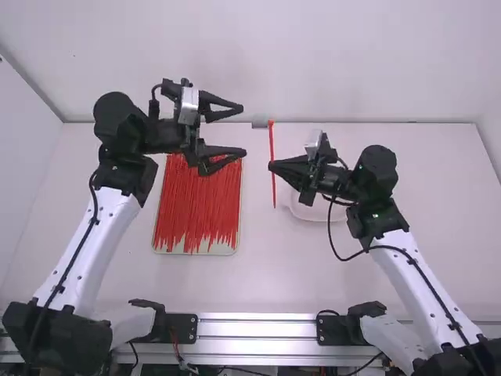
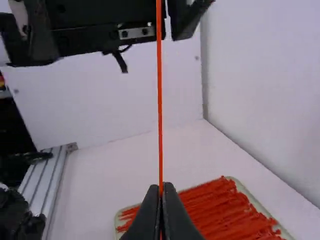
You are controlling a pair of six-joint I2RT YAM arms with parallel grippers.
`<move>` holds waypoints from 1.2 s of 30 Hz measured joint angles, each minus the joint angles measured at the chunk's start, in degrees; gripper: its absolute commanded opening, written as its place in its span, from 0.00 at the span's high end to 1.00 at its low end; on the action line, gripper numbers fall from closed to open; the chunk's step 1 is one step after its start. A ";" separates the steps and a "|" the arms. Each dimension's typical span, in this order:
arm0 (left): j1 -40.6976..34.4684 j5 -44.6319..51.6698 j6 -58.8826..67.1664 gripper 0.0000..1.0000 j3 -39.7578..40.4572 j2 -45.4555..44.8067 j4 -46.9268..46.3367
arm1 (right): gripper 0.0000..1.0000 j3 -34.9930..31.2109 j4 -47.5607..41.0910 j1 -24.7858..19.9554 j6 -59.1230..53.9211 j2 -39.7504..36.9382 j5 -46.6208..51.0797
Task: Fasten the cable tie
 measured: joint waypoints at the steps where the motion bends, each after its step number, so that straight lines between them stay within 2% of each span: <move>1: -0.02 0.22 -0.83 0.01 0.00 0.11 0.61 | 1.00 0.00 0.00 0.00 0.07 0.00 -0.33; 2: -0.02 0.90 -3.04 0.01 0.00 0.33 1.81 | 1.00 0.00 0.00 0.00 0.15 0.02 -1.07; 3: -0.02 1.03 -4.02 0.06 0.00 0.35 2.12 | 1.00 0.00 0.02 0.00 0.09 0.00 -1.53; 4: -0.09 1.42 -5.73 0.22 0.00 0.42 2.47 | 1.00 0.00 0.07 0.02 0.04 0.00 -2.21; 5: -0.28 1.55 -6.56 0.25 0.00 0.44 2.71 | 1.00 0.00 0.09 0.13 -0.04 0.02 -2.54; 7: -0.57 1.86 -7.43 0.25 -0.02 0.44 2.93 | 1.00 0.00 0.13 0.72 -0.02 0.02 -3.04; 8: -1.09 1.99 -7.43 0.20 -0.02 0.46 2.91 | 1.00 0.00 0.57 1.33 0.09 0.02 -3.23; 10: -1.73 2.03 -7.43 0.17 -0.02 0.44 2.89 | 1.00 0.00 1.16 2.03 0.15 0.02 -3.45; 13: -2.97 2.08 -7.43 0.23 0.00 0.44 2.89 | 1.00 0.00 2.49 3.02 0.52 0.02 -3.72; 15: -3.76 2.23 -7.41 0.32 0.00 0.44 2.91 | 1.00 0.00 3.19 3.37 1.09 0.02 -3.89; 22: -4.24 2.21 -8.26 0.40 0.00 0.44 4.35 | 1.00 0.00 3.41 3.39 1.53 0.02 -4.11; 25: -5.25 2.23 -8.81 0.49 0.00 0.44 5.03 | 1.00 0.00 3.48 3.58 1.40 0.02 -4.22; 26: -6.14 2.23 -8.96 0.56 -0.02 0.44 5.07 | 1.00 0.00 3.52 3.58 1.44 0.02 -4.13; 27: -6.49 2.23 -9.09 0.58 -0.02 0.46 5.09 | 1.00 0.00 3.50 3.58 1.44 0.02 -4.07; 32: -7.50 2.23 -8.83 0.86 -0.02 0.44 5.27 | 1.00 0.00 3.50 3.58 1.42 0.02 -4.15; 33: -7.50 2.21 -8.92 0.89 0.00 0.44 5.27 | 1.00 0.00 3.52 3.58 1.40 0.02 -4.26; 34: -7.52 2.21 -8.98 0.98 -0.02 0.44 5.29 | 1.00 0.00 3.50 3.58 1.60 0.02 -4.20; 36: -7.50 2.12 -8.98 0.98 0.00 0.44 5.20 | 1.00 0.00 3.52 3.58 1.42 0.02 -4.33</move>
